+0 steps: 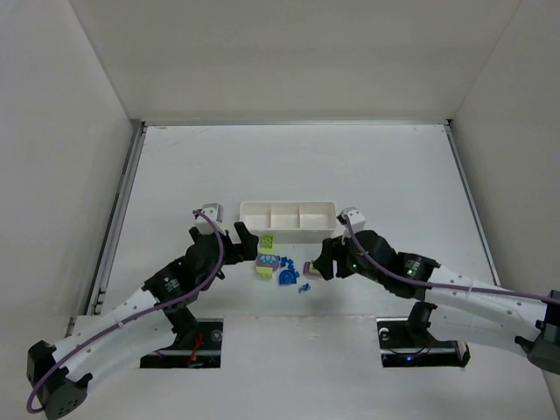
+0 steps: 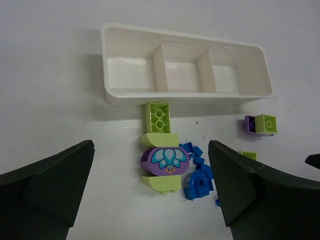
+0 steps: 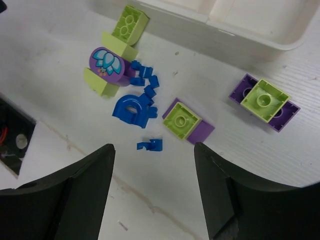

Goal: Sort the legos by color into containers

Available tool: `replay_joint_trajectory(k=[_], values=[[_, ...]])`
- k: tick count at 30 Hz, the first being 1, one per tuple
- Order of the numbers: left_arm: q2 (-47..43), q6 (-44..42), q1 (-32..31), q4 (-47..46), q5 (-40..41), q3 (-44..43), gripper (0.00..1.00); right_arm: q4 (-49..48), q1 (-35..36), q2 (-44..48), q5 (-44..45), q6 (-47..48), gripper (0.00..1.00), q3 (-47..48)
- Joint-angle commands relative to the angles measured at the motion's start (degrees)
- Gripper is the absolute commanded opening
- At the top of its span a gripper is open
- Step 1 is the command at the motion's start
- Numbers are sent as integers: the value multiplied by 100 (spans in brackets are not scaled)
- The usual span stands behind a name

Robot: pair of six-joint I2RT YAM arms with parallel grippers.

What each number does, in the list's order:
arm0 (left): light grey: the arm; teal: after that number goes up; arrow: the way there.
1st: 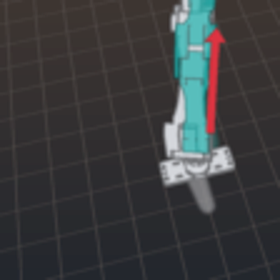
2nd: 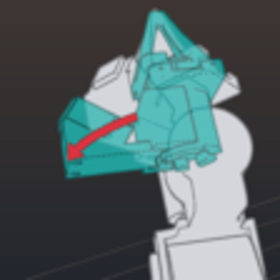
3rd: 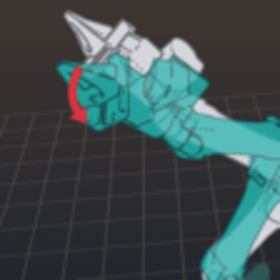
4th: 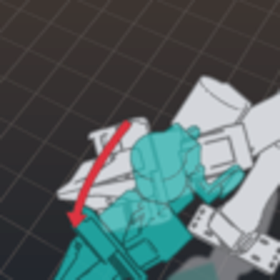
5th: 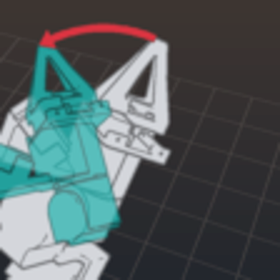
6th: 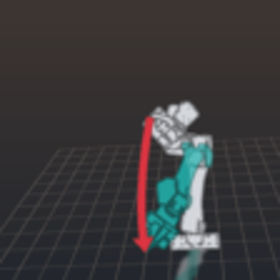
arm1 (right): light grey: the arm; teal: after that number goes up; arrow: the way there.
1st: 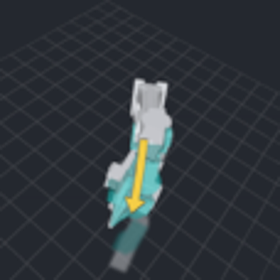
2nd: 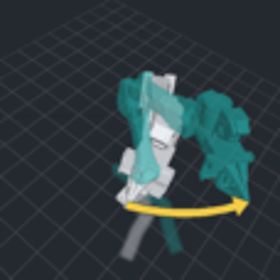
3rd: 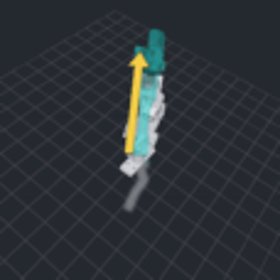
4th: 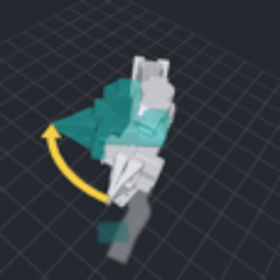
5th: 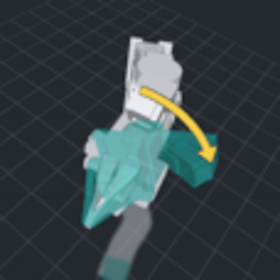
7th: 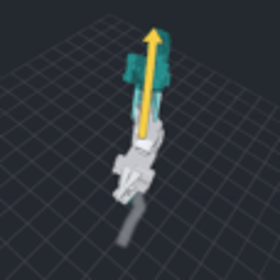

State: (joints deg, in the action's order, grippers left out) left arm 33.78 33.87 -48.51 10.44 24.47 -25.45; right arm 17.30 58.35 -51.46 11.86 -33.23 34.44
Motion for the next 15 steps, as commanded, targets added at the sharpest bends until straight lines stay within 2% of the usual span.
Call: replay_joint_trajectory(k=[1, 4, 8, 9, 12, 14, 15], values=[[128, 225, 127, -217, -21, -3, 100, -25, 76, -83, 439, 282, 71, 177], [234, 182, 180, -690, -100, -13, 100, 28, 155, -197, 607, 422, 54, 204], [375, 243, 233, -1288, -48, 31, 100, 54, 313, -408, 721, 642, 24, 309], [366, 278, 215, -1455, -4, 75, 100, 37, 330, -426, 704, 677, 21, 318], [121, 576, 189, -1921, 233, 347, 100, -121, 541, -505, 537, 993, 21, 380], [-3, 822, 171, -2106, 243, 497, 100, -200, 682, -654, 502, 1222, 32, 415], [-12, 858, 197, -2220, 182, 550, 99, -209, 700, -768, 502, 1310, 43, 458]])
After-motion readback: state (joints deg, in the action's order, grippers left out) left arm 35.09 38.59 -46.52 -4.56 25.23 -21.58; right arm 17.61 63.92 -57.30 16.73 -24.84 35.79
